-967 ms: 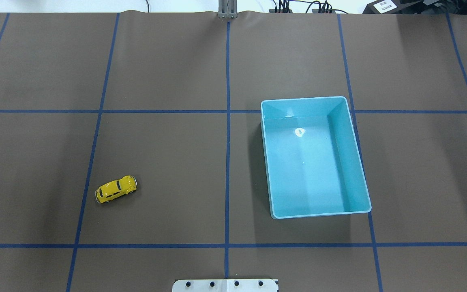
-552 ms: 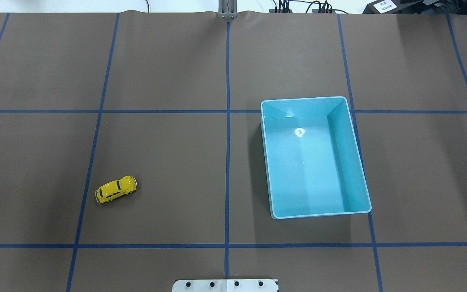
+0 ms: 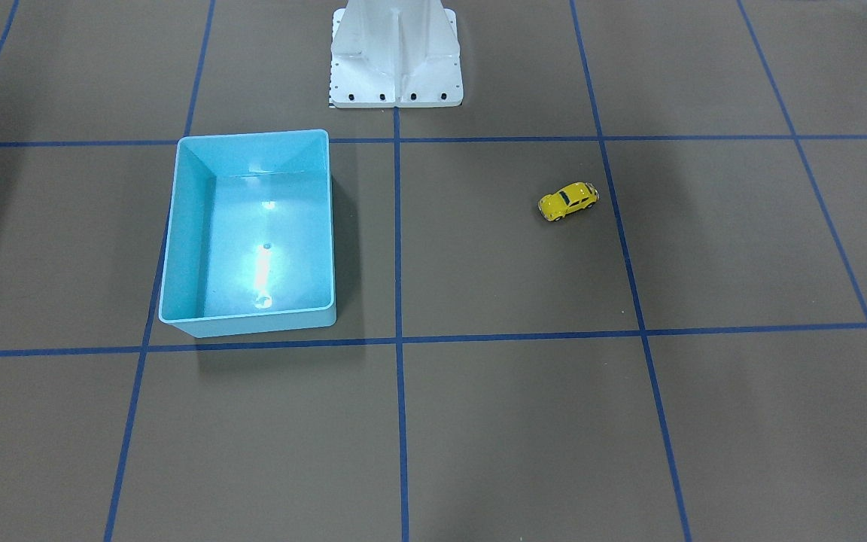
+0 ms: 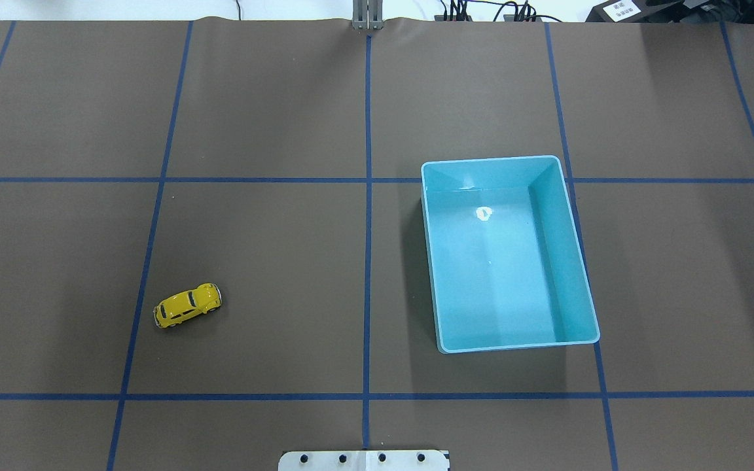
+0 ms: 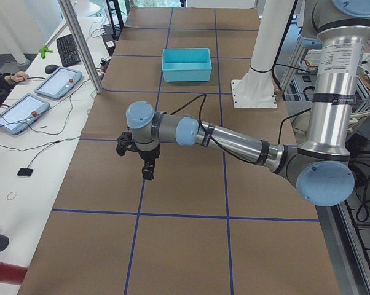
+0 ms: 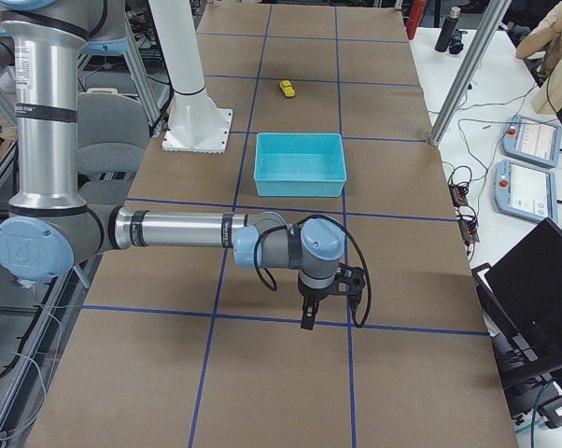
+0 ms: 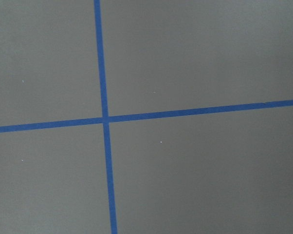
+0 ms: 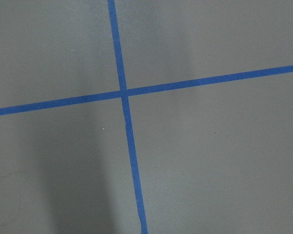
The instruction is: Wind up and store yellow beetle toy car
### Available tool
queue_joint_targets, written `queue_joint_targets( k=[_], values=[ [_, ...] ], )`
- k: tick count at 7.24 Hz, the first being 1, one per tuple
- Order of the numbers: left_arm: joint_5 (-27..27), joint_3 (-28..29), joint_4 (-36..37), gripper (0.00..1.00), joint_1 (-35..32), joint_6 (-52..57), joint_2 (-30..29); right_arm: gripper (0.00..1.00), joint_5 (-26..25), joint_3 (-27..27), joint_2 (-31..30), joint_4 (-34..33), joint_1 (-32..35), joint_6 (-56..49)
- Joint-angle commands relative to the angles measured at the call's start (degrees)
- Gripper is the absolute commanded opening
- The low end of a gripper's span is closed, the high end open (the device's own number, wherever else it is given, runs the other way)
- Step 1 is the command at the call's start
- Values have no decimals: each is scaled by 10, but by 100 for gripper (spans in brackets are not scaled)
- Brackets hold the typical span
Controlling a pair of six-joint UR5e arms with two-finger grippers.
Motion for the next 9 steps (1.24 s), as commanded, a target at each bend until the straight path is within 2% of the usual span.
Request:
queue_joint_targets(
  k=[1, 2, 4, 5, 6, 7, 9],
  values=[
    [28, -46, 78, 100, 38, 1, -67, 100, 5, -10, 1, 2, 0, -2],
    [28, -62, 76, 100, 52, 2, -75, 100, 3, -11, 9, 3, 0, -1],
    [28, -76, 66, 100, 154, 2, -127, 100, 6, -8, 10, 3, 0, 2],
    [30, -74, 69, 100, 211, 48, -159, 100, 6, -11, 8, 3, 0, 0],
    [53, -74, 69, 100, 249, 93, -171, 100, 5, -10, 9, 5, -1, -5],
    [106, -80, 69, 100, 277, 95, -193, 100, 5, -9, 10, 5, -1, -4],
    [113, -99, 62, 100, 330, 98, -197, 100, 4, -10, 9, 21, -1, -3]
  ],
)
